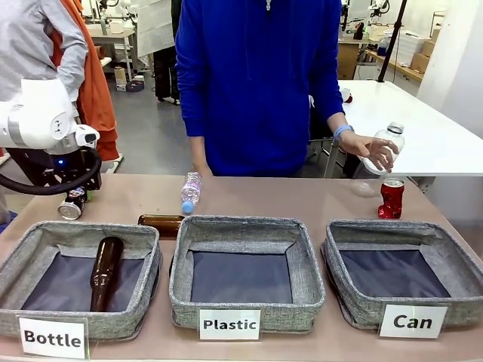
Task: Sort the can waste into the basket.
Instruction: Pick up the can waste from the table and place it in the right Fabric basket.
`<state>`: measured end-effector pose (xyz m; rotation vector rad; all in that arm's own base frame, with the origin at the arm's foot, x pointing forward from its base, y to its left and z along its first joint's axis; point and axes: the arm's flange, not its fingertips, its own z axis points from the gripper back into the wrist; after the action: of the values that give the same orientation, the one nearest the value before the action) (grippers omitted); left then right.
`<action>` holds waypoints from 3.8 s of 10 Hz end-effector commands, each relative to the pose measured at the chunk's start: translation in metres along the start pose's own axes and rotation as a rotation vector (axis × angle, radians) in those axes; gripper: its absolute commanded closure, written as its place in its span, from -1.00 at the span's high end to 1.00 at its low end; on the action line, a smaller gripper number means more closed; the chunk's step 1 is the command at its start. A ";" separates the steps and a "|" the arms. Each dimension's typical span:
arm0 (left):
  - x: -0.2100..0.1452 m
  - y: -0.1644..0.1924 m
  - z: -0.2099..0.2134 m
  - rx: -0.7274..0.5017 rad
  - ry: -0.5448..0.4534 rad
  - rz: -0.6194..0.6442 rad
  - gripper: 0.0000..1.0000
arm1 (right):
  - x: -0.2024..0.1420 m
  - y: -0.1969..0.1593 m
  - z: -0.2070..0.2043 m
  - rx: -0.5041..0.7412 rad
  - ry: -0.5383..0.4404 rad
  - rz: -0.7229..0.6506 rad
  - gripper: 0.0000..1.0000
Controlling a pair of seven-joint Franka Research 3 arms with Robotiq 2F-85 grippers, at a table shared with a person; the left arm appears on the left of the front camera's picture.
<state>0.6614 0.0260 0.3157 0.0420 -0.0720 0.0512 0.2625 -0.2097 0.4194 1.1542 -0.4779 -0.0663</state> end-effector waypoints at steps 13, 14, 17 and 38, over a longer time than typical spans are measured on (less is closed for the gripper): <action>-0.268 0.091 0.158 -0.564 -0.350 -0.544 -1.00 | 0.002 0.000 0.001 0.023 -0.017 0.025 1.00; -0.252 0.098 0.161 -0.642 -0.367 -0.456 -1.00 | 0.002 0.000 0.001 0.023 -0.017 0.025 1.00; -0.269 0.081 0.163 -0.495 -0.278 -0.545 -1.00 | 0.002 0.000 0.001 0.023 -0.017 0.025 1.00; -0.372 -0.624 0.266 -0.211 -0.672 -1.988 -0.23 | -0.073 -0.004 0.082 -0.080 -0.005 -0.035 1.00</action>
<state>0.3082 -0.5924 0.5146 -0.1334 -0.6993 -1.9878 0.1967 -0.2450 0.4146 1.0968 -0.4404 -0.1139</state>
